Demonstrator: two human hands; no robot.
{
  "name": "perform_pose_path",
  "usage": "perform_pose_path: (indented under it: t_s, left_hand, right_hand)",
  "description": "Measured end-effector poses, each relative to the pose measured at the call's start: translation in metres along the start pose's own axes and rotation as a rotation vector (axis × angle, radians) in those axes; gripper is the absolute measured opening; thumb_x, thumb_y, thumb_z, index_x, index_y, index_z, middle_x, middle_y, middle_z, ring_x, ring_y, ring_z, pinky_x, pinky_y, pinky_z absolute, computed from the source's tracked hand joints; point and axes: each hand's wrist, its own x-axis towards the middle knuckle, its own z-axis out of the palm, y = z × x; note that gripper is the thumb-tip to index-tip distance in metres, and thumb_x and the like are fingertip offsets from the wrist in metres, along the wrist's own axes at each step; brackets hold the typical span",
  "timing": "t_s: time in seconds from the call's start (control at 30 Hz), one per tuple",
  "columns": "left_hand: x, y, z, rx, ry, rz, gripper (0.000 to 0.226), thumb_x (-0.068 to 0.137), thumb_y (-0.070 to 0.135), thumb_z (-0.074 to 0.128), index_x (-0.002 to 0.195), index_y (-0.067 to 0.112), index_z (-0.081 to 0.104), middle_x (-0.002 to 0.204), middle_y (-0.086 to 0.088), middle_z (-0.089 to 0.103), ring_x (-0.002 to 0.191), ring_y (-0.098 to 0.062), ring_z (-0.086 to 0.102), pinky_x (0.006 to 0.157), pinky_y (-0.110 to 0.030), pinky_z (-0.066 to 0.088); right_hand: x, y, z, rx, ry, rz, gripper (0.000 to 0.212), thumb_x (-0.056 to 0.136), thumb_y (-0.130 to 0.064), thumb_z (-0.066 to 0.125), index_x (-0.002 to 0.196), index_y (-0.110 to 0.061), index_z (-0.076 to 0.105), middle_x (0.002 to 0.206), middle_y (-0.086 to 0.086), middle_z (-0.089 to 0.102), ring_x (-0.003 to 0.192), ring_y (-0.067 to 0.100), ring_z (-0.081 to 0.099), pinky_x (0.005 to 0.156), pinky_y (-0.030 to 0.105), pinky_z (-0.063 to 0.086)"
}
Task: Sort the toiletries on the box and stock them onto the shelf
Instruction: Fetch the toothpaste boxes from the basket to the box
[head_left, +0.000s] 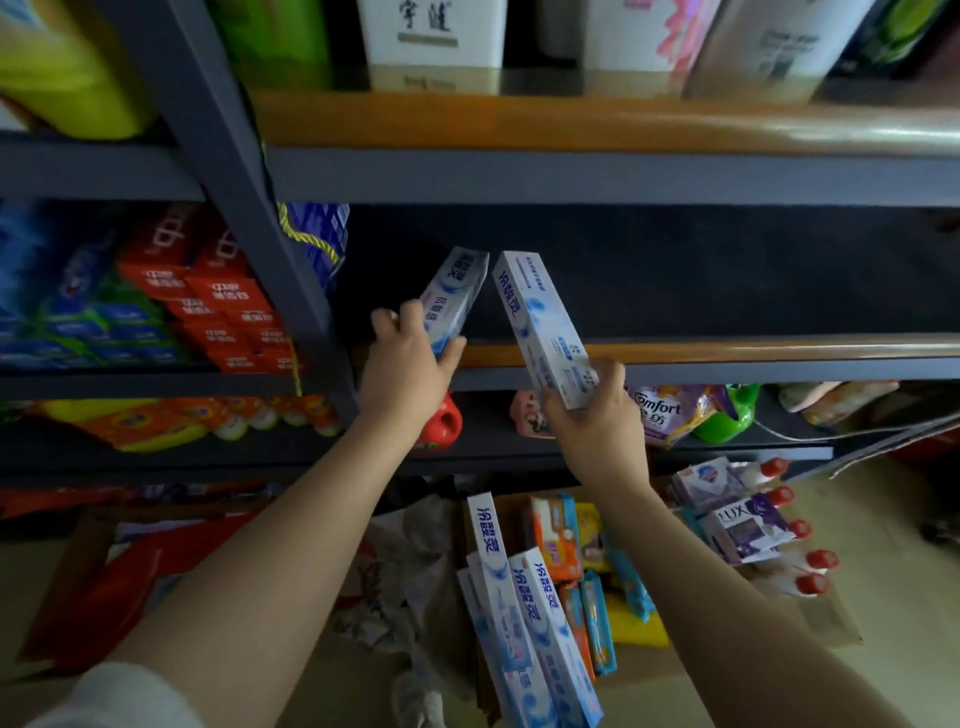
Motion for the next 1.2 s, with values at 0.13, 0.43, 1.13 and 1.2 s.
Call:
perform_pose_path:
  t_s: [0.13, 0.43, 1.13, 1.2]
  left_hand:
    - [0.004, -0.017, -0.006, 0.081, -0.057, 0.121, 0.063, 0.083, 0.043, 0.063, 0.133, 0.012, 0.04, 0.123, -0.016, 0.05, 0.105, -0.032, 0.054, 0.082, -0.04, 0.047]
    - [0.032, -0.016, -0.003, 0.254, -0.017, 0.056, 0.056, 0.086, 0.048, 0.056, 0.126, 0.01, 0.045, 0.118, -0.018, 0.054, 0.106, -0.033, 0.052, 0.079, -0.04, 0.043]
    - [0.048, -0.01, 0.019, 0.221, 0.086, -0.036, 0.052, 0.088, 0.037, 0.058, 0.131, 0.014, 0.04, 0.125, -0.016, 0.047, 0.11, -0.035, 0.049, 0.082, -0.043, 0.042]
    - [0.045, -0.016, 0.022, 0.21, 0.083, -0.039, 0.052, 0.086, 0.039, 0.061, 0.127, 0.012, 0.045, 0.118, -0.017, 0.051, 0.101, -0.036, 0.054, 0.076, -0.042, 0.043]
  right_hand:
    - [0.021, -0.019, 0.004, -0.043, 0.065, -0.078, 0.048, 0.088, -0.036, 0.06, 0.12, -0.007, 0.041, 0.121, 0.012, 0.049, 0.105, 0.029, 0.052, 0.075, 0.039, 0.046]
    - [0.08, -0.048, 0.01, 0.642, -0.297, 0.578, 0.041, 0.096, -0.045, 0.039, 0.113, -0.011, 0.053, 0.092, 0.012, 0.059, 0.061, 0.021, 0.054, 0.052, 0.03, 0.048]
    - [0.131, -0.044, 0.026, 0.041, -0.338, 0.285, 0.047, 0.097, -0.036, 0.042, 0.122, 0.001, 0.056, 0.123, 0.019, 0.059, 0.113, 0.034, 0.056, 0.091, 0.035, 0.045]
    - [0.13, -0.042, 0.029, 0.043, -0.365, 0.273, 0.047, 0.098, -0.034, 0.041, 0.123, 0.004, 0.054, 0.127, 0.022, 0.056, 0.117, 0.035, 0.053, 0.085, 0.032, 0.043]
